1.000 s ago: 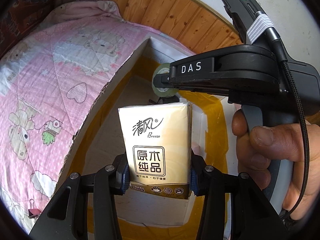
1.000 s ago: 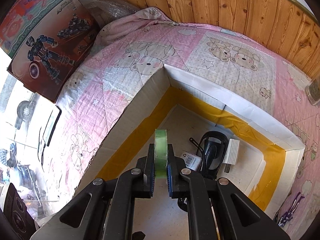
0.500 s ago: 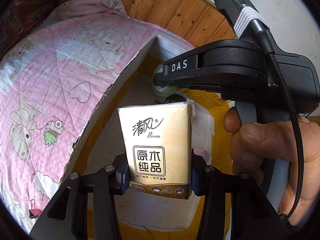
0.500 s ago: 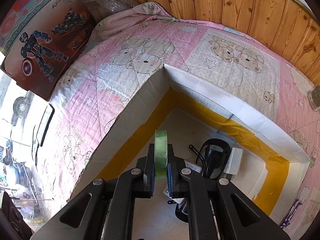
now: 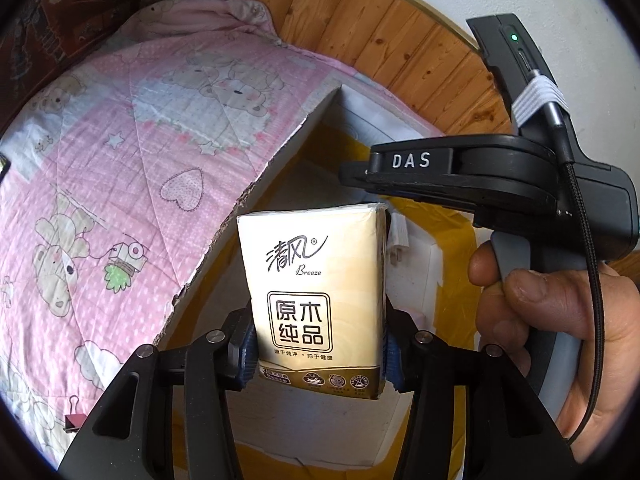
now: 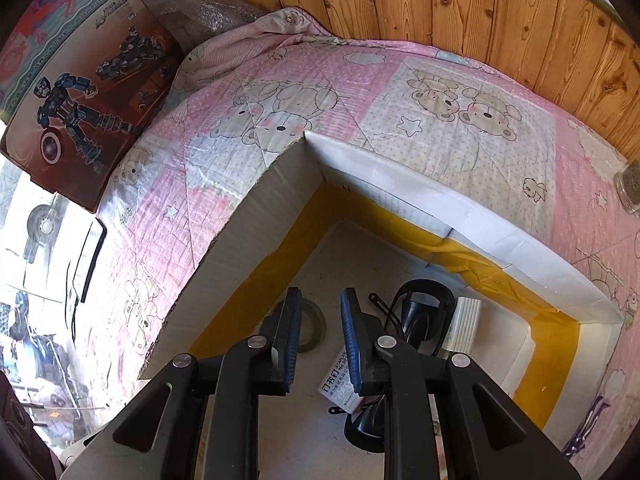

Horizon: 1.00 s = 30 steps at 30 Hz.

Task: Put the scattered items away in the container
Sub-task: 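Lower the tissue pack into the box with the left gripper while the right gripper lowers the tape roll, then open the left gripper releasing the tissue pack while the right gripper releases the tape roll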

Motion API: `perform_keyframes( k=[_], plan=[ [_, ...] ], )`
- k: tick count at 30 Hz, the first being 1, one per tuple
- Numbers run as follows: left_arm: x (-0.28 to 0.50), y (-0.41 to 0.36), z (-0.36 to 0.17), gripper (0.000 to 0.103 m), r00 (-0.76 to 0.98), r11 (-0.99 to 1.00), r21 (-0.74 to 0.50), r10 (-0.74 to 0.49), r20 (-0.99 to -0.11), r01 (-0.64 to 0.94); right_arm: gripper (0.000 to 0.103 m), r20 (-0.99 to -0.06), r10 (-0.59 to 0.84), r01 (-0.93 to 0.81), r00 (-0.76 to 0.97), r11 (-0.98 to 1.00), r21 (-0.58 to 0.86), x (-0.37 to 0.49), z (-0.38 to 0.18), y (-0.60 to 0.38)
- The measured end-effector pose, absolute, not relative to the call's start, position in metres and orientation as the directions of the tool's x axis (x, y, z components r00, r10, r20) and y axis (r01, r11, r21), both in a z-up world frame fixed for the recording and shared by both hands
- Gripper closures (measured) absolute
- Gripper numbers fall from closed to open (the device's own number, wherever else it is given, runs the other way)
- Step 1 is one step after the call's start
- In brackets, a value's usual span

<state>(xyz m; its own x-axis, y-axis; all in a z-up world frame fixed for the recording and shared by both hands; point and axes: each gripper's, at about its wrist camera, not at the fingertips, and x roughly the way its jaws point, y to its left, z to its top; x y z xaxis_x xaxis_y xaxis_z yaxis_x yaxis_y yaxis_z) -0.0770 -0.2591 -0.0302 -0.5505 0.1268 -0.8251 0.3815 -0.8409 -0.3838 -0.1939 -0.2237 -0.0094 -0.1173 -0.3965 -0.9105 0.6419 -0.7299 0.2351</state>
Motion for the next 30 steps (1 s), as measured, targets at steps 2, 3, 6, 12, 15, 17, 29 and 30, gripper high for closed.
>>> perform_keyframes(
  k=[2,3,6,12,15,17,29,30],
  plan=[
    [-0.075,-0.262,-0.028,0.051,-0.562,-0.831,-0.404,0.139,-0.816,0.381,0.08,-0.907,-0.404,0.638,-0.116,-0.731,0.244,-0.195,-0.007,-0.219],
    [-0.074,-0.264,-0.028,0.051,-0.569,-0.822,-0.424,0.153,-0.808,0.381,0.079,-0.906,-0.408,0.636,-0.115,-0.73,0.249,-0.194,-0.005,-0.217],
    [-0.073,-0.267,-0.025,0.051,-0.595,-0.805,-0.469,0.187,-0.781,0.363,0.073,-0.9,-0.422,0.637,-0.108,-0.724,0.264,-0.191,-0.003,-0.21],
    [-0.086,-0.249,-0.008,0.051,-0.617,-0.851,-0.436,0.181,-0.766,0.292,0.073,-0.87,-0.477,0.581,-0.124,-0.746,0.326,-0.187,0.01,-0.18],
    [-0.103,-0.242,-0.003,0.051,-0.61,-0.878,-0.389,0.152,-0.778,0.277,0.073,-0.853,-0.495,0.56,-0.165,-0.759,0.332,-0.185,0.023,-0.158],
    [-0.117,-0.234,-0.004,0.051,-0.593,-0.895,-0.369,0.159,-0.789,0.251,0.073,-0.846,-0.495,0.546,-0.198,-0.772,0.325,-0.186,0.03,-0.142],
    [-0.175,-0.245,-0.053,0.043,-0.486,-0.876,-0.309,0.1,-0.868,0.371,0.061,-0.801,-0.567,0.517,-0.191,-0.752,0.409,-0.164,0.04,-0.065],
    [-0.174,-0.248,-0.054,0.043,-0.487,-0.865,-0.328,0.115,-0.866,0.379,0.059,-0.799,-0.571,0.518,-0.191,-0.75,0.412,-0.161,0.041,-0.059]
  ],
)
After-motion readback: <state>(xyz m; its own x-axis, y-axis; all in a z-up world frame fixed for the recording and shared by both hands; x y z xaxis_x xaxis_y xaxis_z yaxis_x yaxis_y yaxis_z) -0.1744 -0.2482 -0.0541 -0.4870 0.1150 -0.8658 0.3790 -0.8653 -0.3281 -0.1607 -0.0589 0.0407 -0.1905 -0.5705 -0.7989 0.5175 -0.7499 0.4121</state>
